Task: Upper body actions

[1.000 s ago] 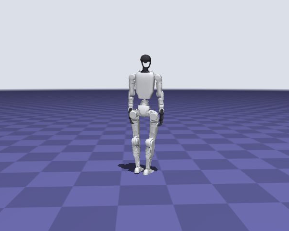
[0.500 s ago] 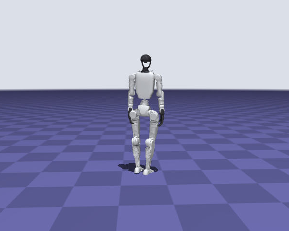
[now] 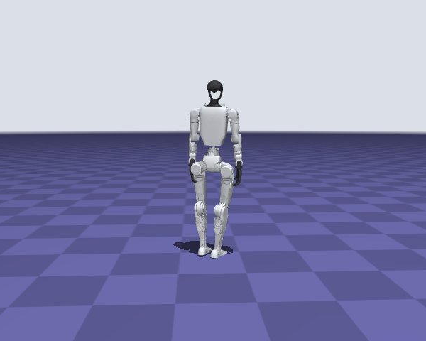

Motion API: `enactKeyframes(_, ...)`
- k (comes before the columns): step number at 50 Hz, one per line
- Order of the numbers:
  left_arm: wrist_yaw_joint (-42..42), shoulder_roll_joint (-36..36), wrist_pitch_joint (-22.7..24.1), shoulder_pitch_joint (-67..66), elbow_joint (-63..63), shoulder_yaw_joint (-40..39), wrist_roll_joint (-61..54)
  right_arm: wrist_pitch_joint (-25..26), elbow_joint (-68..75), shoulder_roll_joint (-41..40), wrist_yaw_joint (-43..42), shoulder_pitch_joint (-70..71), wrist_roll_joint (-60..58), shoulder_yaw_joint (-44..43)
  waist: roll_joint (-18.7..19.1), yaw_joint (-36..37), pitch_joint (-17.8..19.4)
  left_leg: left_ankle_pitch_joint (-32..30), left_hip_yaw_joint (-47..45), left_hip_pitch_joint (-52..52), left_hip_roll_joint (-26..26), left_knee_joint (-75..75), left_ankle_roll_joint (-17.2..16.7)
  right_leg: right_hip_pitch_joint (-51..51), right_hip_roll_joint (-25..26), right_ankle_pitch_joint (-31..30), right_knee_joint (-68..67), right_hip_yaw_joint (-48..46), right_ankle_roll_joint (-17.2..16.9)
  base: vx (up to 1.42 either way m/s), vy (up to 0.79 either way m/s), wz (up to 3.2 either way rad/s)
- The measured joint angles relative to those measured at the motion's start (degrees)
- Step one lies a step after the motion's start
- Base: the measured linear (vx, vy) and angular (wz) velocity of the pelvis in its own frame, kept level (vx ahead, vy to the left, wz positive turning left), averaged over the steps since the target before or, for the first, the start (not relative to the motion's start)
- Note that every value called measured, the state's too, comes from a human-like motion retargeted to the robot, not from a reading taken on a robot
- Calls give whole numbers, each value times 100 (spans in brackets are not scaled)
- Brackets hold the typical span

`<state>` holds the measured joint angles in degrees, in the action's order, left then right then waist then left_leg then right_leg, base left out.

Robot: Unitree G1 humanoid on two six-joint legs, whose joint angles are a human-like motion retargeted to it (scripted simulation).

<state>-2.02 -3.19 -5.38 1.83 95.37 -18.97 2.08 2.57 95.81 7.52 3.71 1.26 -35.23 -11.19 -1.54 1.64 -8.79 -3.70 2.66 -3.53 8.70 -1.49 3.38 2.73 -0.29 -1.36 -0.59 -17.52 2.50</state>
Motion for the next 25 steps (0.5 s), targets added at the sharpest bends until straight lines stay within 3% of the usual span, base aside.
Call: enactKeyframes(25,-21,8,7,-21,16,-18,-50,-6,-2,6,24,7,-22,21,8,0,3,3,-22,-21,-1,1,-17,12,-9,-69,1,-55,18,0,0,0)
